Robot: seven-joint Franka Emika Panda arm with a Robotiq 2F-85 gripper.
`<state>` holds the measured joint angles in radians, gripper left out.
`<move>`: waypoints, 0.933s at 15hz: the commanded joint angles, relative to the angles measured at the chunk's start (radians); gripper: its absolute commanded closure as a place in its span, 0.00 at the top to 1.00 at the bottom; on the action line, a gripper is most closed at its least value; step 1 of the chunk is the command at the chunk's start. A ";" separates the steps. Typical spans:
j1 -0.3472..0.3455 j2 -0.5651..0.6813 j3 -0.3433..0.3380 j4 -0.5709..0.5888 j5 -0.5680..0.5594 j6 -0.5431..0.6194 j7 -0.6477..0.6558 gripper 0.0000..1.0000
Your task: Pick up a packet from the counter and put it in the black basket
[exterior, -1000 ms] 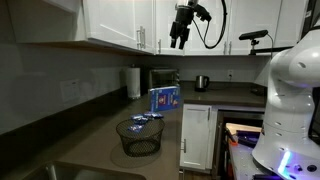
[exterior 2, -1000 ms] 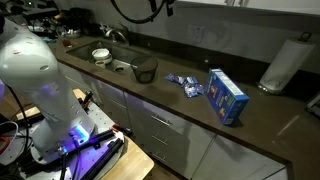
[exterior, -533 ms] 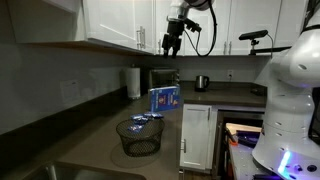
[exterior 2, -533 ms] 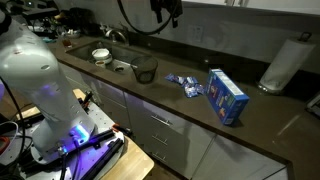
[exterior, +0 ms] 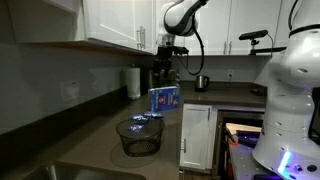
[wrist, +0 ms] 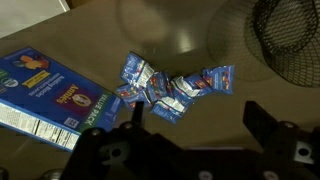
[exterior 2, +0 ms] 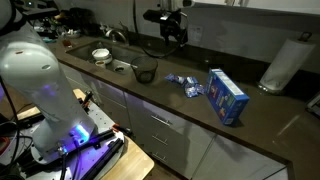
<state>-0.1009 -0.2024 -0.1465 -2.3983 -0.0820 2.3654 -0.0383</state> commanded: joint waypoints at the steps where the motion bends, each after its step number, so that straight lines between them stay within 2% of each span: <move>1: -0.010 0.101 -0.007 -0.024 0.011 0.104 -0.052 1.00; 8: -0.018 0.299 -0.004 -0.024 0.026 0.291 -0.070 1.00; 14: -0.041 0.477 0.007 0.047 0.038 0.399 -0.082 1.00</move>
<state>-0.1126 0.1843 -0.1558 -2.4119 -0.0763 2.7231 -0.0712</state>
